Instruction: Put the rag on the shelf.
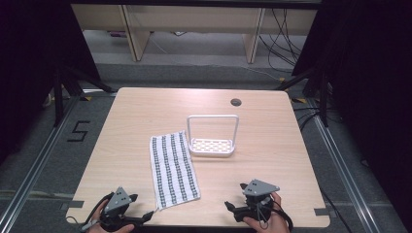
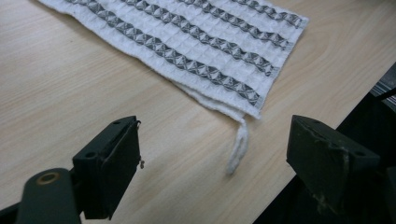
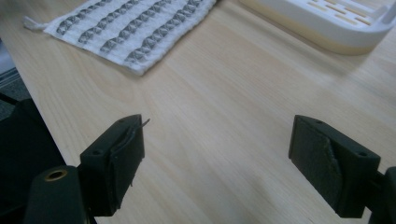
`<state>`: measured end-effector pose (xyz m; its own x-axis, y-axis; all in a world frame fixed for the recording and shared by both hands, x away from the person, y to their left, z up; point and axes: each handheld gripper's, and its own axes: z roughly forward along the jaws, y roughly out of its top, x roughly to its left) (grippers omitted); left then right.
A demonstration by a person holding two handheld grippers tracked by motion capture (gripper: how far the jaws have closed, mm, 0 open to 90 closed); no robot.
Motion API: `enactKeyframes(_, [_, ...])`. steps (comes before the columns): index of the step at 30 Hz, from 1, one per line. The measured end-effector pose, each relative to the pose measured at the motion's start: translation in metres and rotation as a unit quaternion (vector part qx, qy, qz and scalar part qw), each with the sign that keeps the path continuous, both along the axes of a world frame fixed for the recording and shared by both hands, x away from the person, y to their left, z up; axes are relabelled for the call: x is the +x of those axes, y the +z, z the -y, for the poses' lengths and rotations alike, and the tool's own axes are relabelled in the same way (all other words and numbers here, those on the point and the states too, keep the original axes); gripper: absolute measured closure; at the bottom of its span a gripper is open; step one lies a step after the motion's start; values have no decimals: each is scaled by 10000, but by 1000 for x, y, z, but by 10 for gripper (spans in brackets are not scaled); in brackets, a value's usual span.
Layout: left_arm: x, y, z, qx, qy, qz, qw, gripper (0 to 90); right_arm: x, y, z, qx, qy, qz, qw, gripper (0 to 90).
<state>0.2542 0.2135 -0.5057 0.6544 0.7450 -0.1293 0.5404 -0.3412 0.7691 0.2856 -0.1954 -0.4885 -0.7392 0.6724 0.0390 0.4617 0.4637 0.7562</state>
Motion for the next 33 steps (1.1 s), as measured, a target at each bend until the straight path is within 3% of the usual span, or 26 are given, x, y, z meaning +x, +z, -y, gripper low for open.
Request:
enactKeyframes(1, [1,1,-2,160,-138,5,9998,167,0,0,-3,9,-1,-15,10000,196])
enactKeyframes(8, [-1,-1,11,154,-194,-22,9997,170,3,0,-17,34,179,-10,9998,244])
enactKeyframes(10, [0,-1,14,271,-344,32,9990,180,5,0,-20,40,218,37,9997,259])
enactKeyframes(12, [-1,-2,18,211,-337,6,9992,190,6,0,-23,52,243,-9,9997,272])
enactKeyframes(13, [0,-1,18,324,-389,10,9987,196,7,0,-26,75,293,-10,9995,292])
enactKeyframes(16, [0,-2,22,360,-434,6,9984,247,12,-1,-34,92,432,64,9990,330])
enactKeyframes(17, [1,-1,22,500,-571,89,9971,246,13,0,-37,79,443,29,9990,340])
enactKeyframes(20, [1,-1,28,479,-582,107,9971,283,14,-1,-48,48,577,54,9983,369])
enactKeyframes(22, [2,-1,30,565,-671,126,9961,287,17,-1,-56,-4,762,81,9971,375])
enactKeyframes(24, [4,-2,32,680,-707,86,9951,300,18,-1,-63,-33,770,36,9970,380])
enactKeyframes(30, [7,0,39,595,-718,80,9956,364,26,-3,-77,-35,925,47,9957,408])
enactKeyframes(33, [9,2,40,716,-761,116,9945,396,29,-3,-84,-75,995,32,9950,415])
